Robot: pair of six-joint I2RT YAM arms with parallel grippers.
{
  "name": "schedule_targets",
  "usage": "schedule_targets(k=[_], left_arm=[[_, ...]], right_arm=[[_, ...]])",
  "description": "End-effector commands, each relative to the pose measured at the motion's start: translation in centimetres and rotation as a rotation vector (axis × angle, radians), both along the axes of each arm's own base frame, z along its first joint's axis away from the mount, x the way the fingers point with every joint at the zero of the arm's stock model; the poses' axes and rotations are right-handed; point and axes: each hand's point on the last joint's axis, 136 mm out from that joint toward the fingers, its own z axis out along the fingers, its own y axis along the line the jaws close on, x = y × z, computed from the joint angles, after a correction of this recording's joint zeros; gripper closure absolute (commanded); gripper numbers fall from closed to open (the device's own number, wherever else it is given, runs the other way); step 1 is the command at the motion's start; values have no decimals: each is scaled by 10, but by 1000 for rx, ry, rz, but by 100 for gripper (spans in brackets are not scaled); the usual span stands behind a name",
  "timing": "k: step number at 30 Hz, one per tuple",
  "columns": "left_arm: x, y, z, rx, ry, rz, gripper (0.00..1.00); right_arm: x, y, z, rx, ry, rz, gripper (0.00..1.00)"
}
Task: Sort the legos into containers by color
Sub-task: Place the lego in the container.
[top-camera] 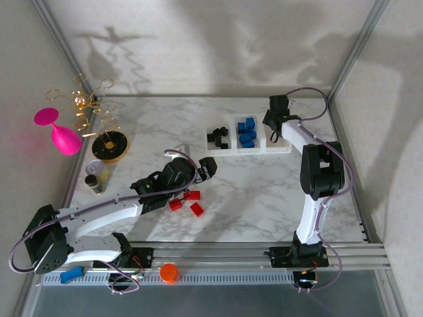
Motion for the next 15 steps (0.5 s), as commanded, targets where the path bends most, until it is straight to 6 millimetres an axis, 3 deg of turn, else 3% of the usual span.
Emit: schedule_targets(k=[1, 8, 15], left_arm=[[3, -9, 22, -25, -42, -23, 1], [2, -7, 27, -30, -52, -20, 0], [-3, 7, 32, -32, -66, 11, 0]], right_arm=[[8, -1, 11, 0, -17, 7, 29], [-7, 4, 41, 40, -72, 32, 26], [-55, 38, 49, 111, -72, 132, 22]])
